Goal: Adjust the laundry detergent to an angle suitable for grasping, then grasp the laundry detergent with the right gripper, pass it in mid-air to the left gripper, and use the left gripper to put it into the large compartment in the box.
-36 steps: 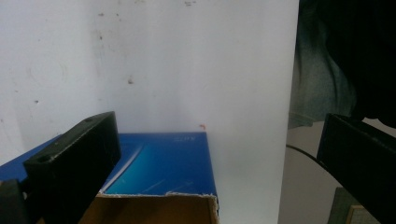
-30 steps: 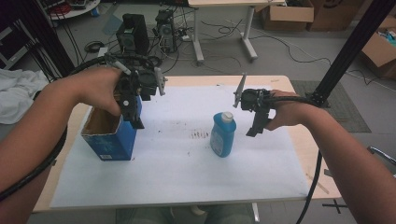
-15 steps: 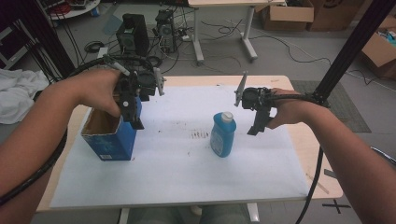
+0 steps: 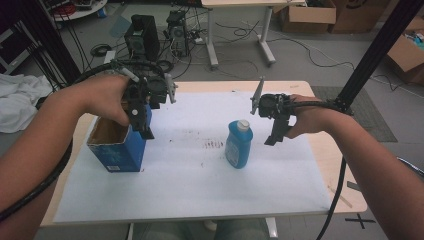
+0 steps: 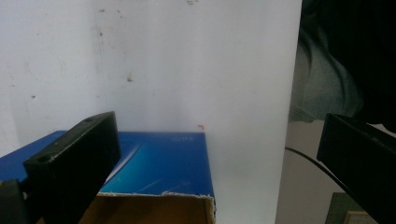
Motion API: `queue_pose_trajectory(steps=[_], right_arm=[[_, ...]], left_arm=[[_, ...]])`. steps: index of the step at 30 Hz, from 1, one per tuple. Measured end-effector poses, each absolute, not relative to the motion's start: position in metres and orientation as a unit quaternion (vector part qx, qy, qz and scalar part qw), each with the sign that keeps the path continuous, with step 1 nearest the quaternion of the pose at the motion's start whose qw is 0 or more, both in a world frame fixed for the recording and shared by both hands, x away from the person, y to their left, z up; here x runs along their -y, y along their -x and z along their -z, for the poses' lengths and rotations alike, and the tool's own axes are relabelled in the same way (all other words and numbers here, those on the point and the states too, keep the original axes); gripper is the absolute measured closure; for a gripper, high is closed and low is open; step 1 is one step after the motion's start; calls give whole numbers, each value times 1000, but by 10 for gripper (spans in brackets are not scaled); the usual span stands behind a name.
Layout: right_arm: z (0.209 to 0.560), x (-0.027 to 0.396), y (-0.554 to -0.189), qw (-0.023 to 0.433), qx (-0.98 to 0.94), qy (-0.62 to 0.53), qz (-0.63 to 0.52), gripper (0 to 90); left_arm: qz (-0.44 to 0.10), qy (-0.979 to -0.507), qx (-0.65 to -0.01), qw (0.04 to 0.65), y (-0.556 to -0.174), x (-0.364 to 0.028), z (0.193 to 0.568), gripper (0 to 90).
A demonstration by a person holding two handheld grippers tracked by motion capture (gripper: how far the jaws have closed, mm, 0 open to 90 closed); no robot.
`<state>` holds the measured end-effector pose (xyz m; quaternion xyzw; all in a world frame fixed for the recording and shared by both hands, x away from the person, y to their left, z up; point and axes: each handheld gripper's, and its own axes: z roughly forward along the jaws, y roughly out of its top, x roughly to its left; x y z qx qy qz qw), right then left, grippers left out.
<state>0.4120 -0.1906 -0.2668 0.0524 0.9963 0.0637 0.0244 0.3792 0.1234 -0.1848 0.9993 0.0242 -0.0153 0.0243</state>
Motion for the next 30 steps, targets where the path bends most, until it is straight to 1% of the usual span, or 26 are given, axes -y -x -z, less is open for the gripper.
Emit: queue_pose_trajectory(steps=[11, 18, 30], right_arm=[[268, 193, -414, 25, -996, -56, -62, 0], [265, 196, -413, 27, -996, -60, -65, 0], [263, 196, -409, 29, -995, -63, -67, 0]], left_arm=[[9, -999, -16, 27, -384, -119, 183, 1], [12, -1000, -15, 25, -378, -116, 184, 1], [8, -1000, -22, 20, -377, -122, 185, 1]])
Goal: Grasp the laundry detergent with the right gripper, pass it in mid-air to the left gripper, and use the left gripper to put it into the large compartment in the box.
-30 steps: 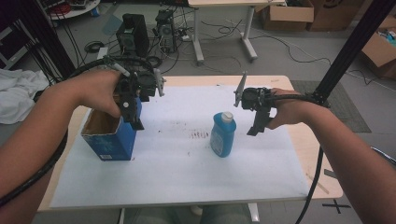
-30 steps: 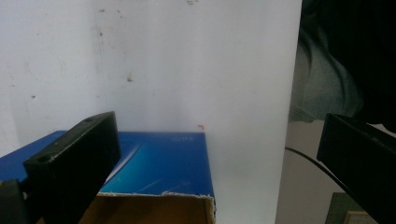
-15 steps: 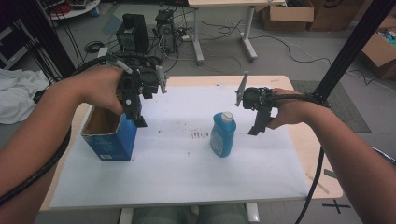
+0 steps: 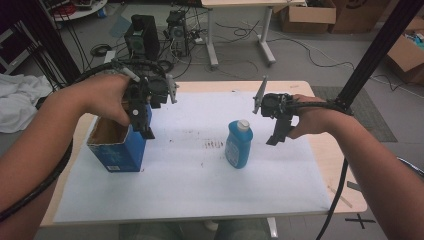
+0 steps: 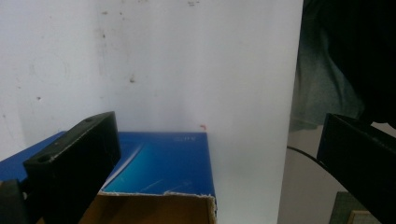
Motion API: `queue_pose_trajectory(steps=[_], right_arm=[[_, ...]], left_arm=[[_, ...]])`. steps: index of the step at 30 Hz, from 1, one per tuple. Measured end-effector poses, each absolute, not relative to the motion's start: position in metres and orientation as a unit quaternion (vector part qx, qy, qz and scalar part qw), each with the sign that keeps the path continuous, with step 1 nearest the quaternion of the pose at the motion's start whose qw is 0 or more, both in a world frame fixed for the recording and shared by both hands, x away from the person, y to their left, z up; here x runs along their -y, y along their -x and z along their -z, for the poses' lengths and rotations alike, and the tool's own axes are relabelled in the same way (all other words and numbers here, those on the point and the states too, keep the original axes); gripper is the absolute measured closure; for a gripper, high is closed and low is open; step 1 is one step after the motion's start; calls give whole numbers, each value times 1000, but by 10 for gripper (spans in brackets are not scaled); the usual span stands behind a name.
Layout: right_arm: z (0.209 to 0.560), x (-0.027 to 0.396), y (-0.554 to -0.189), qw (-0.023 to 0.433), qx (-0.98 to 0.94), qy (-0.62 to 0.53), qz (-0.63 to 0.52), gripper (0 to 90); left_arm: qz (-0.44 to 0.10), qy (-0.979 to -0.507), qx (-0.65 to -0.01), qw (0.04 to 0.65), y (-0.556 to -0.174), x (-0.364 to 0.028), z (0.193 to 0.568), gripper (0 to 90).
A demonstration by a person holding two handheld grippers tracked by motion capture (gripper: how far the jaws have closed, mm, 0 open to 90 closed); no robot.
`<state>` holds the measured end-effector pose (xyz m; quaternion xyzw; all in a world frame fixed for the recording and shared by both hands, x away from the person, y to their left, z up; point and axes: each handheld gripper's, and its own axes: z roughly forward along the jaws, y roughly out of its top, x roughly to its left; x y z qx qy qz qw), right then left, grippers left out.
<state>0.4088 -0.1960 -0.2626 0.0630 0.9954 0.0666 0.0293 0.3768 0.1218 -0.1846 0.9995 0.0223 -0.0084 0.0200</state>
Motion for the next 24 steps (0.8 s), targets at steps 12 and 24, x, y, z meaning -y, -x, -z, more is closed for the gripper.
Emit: queue_pose_trajectory(steps=[12, 24], right_arm=[[257, 202, -402, 37, -990, -80, -107, 0], [252, 231, -380, 45, -948, -126, -288, 0]], left_arm=[[7, -1000, -15, 18, -375, -122, 184, 1], [6, -1000, -6, 23, -376, -119, 187, 1]])
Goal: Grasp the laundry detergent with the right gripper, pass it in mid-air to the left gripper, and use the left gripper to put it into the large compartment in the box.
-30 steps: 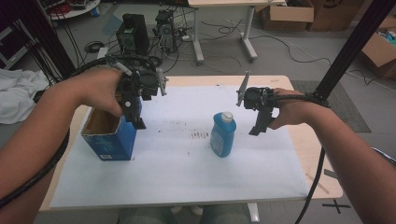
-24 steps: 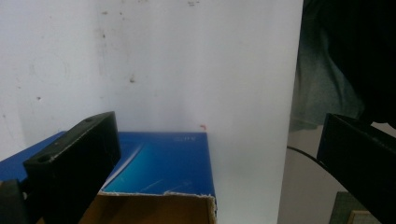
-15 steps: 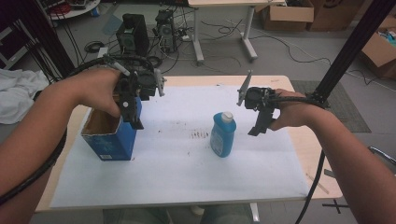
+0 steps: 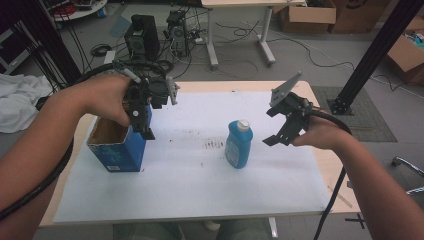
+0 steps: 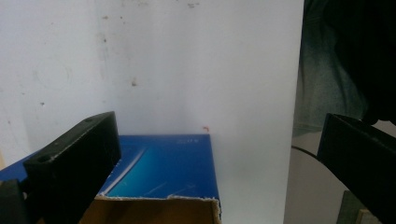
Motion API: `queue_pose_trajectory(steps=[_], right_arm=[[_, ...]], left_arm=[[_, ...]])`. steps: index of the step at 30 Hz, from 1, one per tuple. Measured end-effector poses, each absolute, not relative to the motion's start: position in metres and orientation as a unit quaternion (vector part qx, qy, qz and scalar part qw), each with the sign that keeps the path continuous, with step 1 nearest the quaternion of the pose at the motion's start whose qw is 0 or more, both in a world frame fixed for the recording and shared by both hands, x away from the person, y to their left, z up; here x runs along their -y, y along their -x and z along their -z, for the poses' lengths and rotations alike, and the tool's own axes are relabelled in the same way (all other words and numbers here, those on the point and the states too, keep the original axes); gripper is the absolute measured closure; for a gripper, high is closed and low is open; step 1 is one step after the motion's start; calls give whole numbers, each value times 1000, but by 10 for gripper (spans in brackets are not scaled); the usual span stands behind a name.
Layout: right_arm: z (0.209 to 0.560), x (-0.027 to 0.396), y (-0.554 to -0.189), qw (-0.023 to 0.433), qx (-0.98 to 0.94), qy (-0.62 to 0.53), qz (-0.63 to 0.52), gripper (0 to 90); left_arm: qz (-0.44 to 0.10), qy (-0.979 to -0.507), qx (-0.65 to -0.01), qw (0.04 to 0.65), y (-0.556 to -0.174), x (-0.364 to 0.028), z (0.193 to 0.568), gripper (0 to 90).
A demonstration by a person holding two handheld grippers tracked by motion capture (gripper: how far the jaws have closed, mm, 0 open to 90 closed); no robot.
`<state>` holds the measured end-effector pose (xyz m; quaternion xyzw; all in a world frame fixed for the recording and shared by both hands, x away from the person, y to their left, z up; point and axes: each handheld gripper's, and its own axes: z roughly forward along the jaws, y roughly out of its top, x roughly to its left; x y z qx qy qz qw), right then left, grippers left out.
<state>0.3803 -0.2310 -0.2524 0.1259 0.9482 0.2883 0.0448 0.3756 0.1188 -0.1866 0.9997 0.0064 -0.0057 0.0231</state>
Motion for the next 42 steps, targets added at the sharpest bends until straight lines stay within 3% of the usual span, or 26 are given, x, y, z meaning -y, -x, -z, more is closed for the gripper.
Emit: queue_pose_trajectory(steps=[9, 20, 29, 42], right_arm=[[268, 262, -346, 90, -881, -197, -420, 0], [345, 256, -302, 99, -856, -247, -443, 0], [395, 233, -302, 116, -817, -311, -472, 0], [432, 206, -327, 150, -776, -369, -490, 0]], left_arm=[[3, -999, 7, 31, -374, -112, 187, 1], [-1, -999, 17, 37, -373, -111, 186, 1], [2, -999, 17, 39, -372, -113, 190, 1], [3, -999, 15, 32, -370, -114, 189, 1]])
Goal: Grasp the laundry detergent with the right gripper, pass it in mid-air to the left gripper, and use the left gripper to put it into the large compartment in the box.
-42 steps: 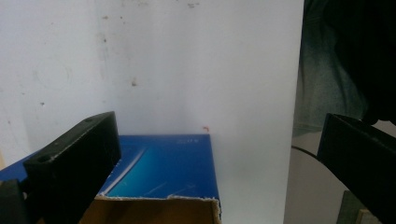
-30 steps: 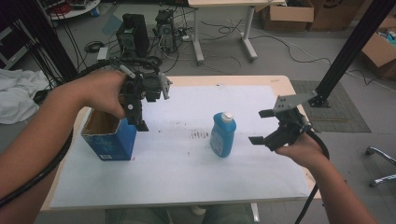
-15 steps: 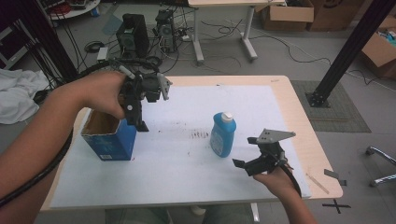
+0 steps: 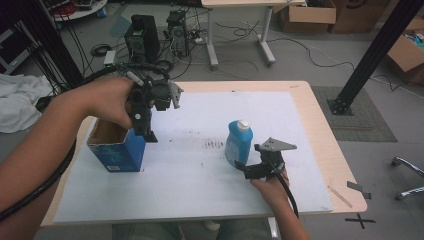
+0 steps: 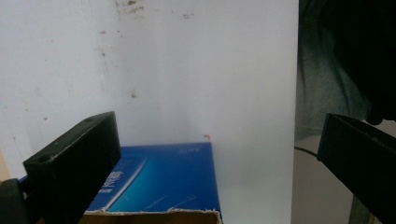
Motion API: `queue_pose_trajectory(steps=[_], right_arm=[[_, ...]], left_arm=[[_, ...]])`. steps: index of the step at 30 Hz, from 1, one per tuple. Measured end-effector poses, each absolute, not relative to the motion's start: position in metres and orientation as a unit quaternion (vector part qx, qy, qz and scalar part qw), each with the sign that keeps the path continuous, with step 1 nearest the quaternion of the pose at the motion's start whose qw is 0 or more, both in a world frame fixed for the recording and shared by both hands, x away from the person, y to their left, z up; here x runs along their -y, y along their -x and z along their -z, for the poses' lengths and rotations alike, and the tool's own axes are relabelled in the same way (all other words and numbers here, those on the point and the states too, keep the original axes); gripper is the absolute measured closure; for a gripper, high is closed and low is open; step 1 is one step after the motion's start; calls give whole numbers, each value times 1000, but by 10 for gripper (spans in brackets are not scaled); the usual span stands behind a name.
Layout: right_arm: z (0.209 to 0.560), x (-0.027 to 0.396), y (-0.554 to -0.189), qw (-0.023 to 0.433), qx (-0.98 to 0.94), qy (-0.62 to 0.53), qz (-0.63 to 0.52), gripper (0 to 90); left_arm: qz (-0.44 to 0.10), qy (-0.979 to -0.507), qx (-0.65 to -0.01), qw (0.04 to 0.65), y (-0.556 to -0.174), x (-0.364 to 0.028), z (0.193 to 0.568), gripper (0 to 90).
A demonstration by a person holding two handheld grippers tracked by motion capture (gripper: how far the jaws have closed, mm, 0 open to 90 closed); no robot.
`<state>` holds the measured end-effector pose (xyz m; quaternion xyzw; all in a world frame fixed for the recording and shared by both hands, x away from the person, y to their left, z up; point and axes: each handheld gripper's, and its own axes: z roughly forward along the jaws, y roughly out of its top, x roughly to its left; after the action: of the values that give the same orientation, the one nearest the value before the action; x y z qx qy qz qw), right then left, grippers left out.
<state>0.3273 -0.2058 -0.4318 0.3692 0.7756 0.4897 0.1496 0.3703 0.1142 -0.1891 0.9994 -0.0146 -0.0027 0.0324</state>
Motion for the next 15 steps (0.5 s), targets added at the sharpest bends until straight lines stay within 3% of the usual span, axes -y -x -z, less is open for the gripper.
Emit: queue_pose_trajectory(steps=[15], right_arm=[[444, 181, -344, 166, -740, -391, -521, 0]], left_arm=[[5, -1000, 5, 28, -369, -122, 190, 1]])
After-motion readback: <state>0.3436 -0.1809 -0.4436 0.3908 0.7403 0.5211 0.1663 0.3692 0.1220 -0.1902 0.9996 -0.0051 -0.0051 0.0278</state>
